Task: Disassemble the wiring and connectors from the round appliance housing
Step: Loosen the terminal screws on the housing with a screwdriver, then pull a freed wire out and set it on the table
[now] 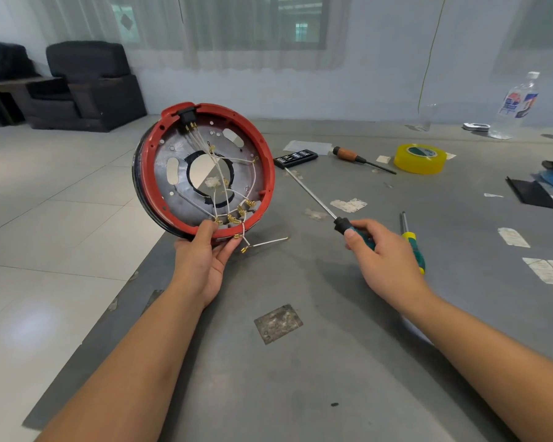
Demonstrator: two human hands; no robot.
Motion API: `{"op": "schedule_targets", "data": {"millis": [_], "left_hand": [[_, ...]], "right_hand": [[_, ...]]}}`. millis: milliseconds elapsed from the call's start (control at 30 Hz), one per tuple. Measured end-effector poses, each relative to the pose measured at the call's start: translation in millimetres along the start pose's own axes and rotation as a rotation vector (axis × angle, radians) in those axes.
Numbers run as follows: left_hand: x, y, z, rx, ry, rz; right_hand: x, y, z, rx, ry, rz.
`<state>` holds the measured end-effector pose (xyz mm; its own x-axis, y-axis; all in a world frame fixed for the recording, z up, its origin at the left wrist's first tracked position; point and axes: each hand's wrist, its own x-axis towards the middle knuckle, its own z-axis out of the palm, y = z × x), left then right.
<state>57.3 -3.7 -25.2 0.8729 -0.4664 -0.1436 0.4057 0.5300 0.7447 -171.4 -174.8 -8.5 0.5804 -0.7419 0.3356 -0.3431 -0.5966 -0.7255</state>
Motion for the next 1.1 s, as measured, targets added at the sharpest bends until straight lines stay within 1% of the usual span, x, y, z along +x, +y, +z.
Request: {"op": "schedule_targets", "data": {"millis": [67,133,300,367,500,733,800,867,900,933,967,1033,1100], "left_hand": [[1,1,-1,0.006,-0.008,-0.004],[1,1,-2,0.014,-0.022,-0.01],[2,0,-2,0.034,-0.044,-0.018],[1,1,-2,0.037,-0.045,-0.021],[-1,2,-1,0.064,-0.052,-0.025],[-5,1,0,0.072,-0.046,-0.021],[-4,1,0,0.066,-0.049,-0.02],[-3,1,0,0.061,-0.049,-0.024],[-3,1,-1,0.062,-0.049,-0.027],[-2,1,-1,0.064,-0.049,-0.031],[-1,1,-1,0.066,-0.047,-0.034],[-1,1,-2,0.063,-0.044,-0.034],[-1,0,-2,0.063,-0.049,-0.028]], "right_hand": [[5,-4,-2,-0.199,-0.036,0.077],[8,-8,-4,-0.416,-0.073,0.108],[3,-16,0,-0.733,-0.131,0.067],[-3,-20,5,-0.783,-0.18,0.094],[-12,-26,13,-0.808,-0.274,0.166],[-13,-31,10,-0.78,-0.34,0.211],[-12,-33,7,-0.847,-0.332,0.206],[-7,-38,6,-0.95,-0.256,0.11],[-2,-42,8,-0.909,-0.226,0.043],[4,-47,11,-0.796,-0.238,-0.009],[11,-52,15,-0.623,-0.285,-0.037],[21,-65,28,-0.278,-0.418,0.009],[26,-73,48,-0.044,-0.499,0.136]]}}
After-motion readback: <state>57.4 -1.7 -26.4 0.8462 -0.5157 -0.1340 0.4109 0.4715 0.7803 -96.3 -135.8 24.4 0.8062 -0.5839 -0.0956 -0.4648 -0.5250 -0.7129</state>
